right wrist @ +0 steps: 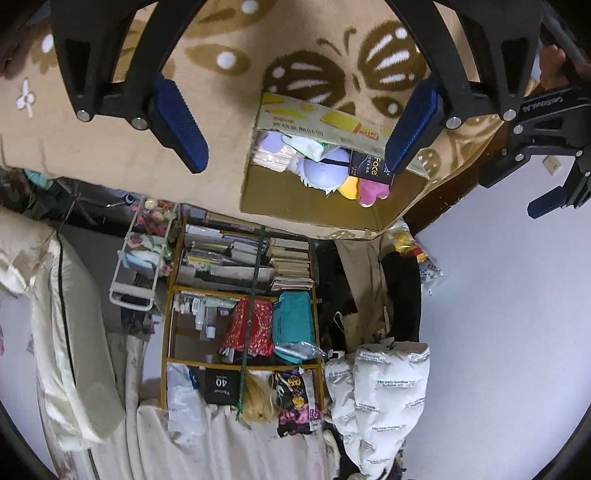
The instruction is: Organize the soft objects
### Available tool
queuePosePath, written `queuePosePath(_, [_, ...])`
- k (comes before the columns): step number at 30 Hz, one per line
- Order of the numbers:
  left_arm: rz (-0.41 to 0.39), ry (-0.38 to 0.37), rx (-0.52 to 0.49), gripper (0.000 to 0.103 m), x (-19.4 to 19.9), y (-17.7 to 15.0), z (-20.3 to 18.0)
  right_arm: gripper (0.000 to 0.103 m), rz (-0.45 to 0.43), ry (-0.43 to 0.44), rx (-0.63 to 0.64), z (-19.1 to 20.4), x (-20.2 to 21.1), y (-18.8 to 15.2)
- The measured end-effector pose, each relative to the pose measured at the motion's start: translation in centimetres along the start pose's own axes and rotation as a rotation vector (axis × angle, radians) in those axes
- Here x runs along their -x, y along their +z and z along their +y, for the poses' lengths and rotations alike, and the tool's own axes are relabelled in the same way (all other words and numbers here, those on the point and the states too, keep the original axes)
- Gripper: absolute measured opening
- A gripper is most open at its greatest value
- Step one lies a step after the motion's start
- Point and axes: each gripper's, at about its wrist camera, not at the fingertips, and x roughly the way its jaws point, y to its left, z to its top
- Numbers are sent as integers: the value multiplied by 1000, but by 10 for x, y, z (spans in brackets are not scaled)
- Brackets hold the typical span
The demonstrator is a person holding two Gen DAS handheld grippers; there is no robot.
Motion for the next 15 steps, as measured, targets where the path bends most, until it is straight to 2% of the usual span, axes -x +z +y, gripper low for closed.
queuePosePath(6, [-22, 30, -9, 98, 26, -10, 2, 101, -30, -29, 28, 1, 33, -1])
queuePosePath(15, [-31, 48, 34, 98, 46, -21, 12, 101, -60, -58, -18, -11, 60, -19])
